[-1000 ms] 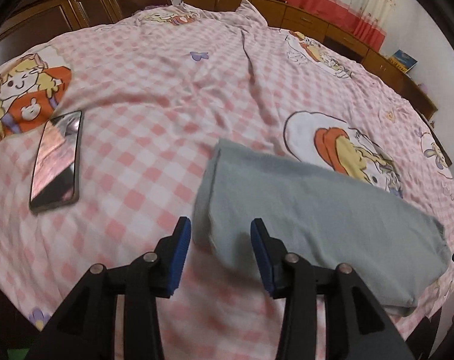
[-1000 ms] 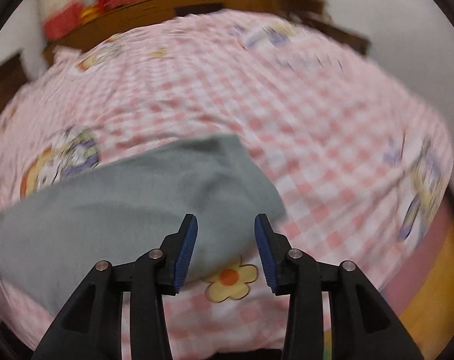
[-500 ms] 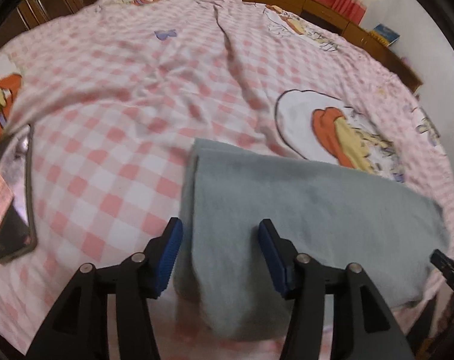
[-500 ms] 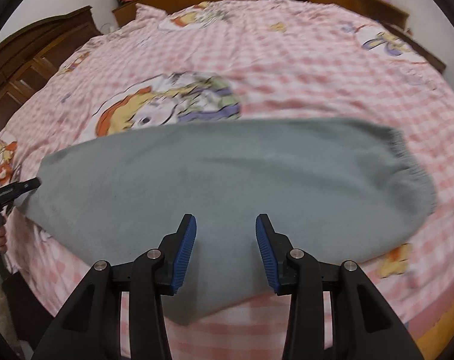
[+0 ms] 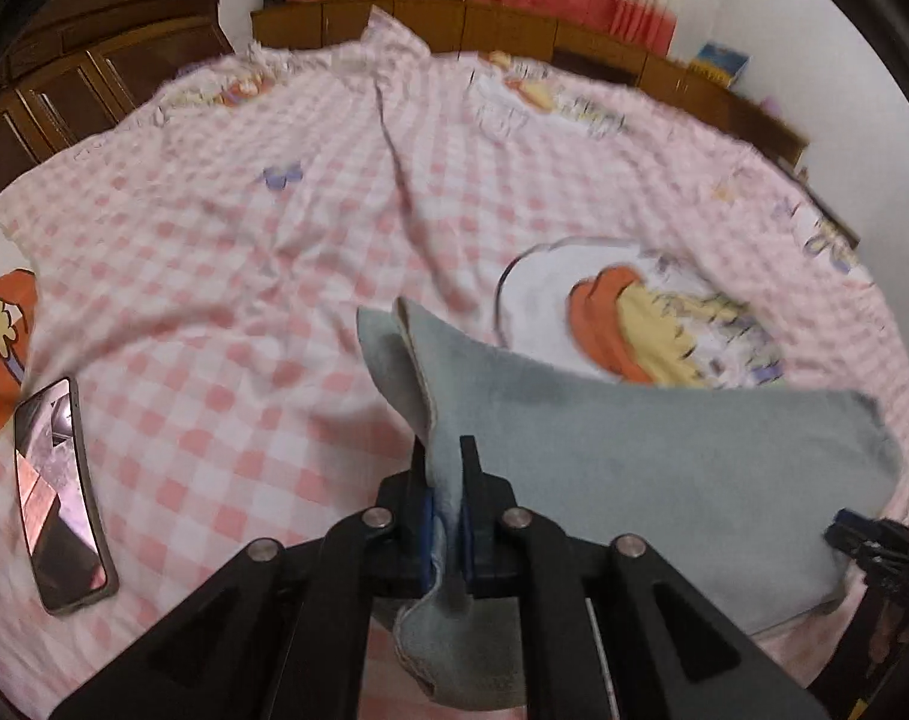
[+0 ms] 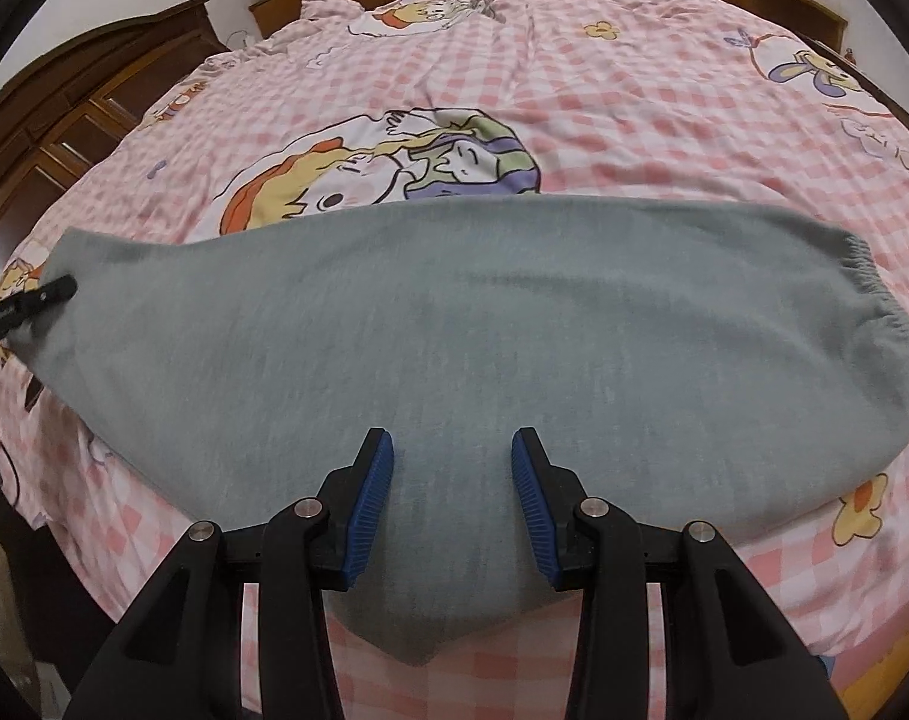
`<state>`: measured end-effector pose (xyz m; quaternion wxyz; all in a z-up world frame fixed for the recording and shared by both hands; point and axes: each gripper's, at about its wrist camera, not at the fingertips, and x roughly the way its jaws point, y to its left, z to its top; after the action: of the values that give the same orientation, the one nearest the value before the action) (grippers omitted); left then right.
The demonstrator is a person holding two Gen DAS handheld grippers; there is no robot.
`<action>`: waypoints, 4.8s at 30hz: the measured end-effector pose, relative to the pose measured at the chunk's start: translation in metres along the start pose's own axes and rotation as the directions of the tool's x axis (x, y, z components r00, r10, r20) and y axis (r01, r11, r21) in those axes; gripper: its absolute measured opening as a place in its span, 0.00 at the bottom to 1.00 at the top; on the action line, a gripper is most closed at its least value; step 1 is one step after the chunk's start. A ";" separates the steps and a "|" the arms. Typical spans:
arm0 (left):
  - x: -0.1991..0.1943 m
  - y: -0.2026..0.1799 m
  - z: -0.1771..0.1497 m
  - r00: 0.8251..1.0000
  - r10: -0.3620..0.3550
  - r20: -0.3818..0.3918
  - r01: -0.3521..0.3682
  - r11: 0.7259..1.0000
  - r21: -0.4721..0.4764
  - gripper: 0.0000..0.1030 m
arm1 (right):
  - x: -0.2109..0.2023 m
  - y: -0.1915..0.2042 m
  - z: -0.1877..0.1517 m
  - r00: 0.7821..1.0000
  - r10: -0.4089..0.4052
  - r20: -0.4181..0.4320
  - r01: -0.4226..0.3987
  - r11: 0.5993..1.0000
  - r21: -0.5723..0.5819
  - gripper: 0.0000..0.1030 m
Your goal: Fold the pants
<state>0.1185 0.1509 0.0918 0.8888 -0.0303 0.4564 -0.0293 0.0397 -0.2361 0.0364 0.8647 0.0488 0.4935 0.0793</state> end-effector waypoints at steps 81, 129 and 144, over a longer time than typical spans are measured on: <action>0.028 0.011 -0.063 0.998 -0.058 0.006 0.057 0.957 -0.286 0.23 | 0.015 0.019 -0.064 0.997 0.079 0.018 -0.079 0.997 -0.002 0.27; -0.005 -0.220 -0.043 0.960 -0.263 -0.095 0.270 0.960 0.073 0.46 | -0.008 -0.030 -0.037 0.991 0.088 0.099 -0.090 0.996 0.019 0.36; 0.022 -0.210 -0.059 0.977 -0.193 -0.095 0.202 0.975 0.095 0.46 | -0.012 -0.020 -0.026 0.995 0.068 0.073 -0.070 0.997 0.034 0.36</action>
<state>0.0785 -0.0615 0.0566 0.8615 -0.0280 0.4866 -0.1423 0.0131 -0.2575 0.0296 0.8776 0.0842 0.4616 0.0983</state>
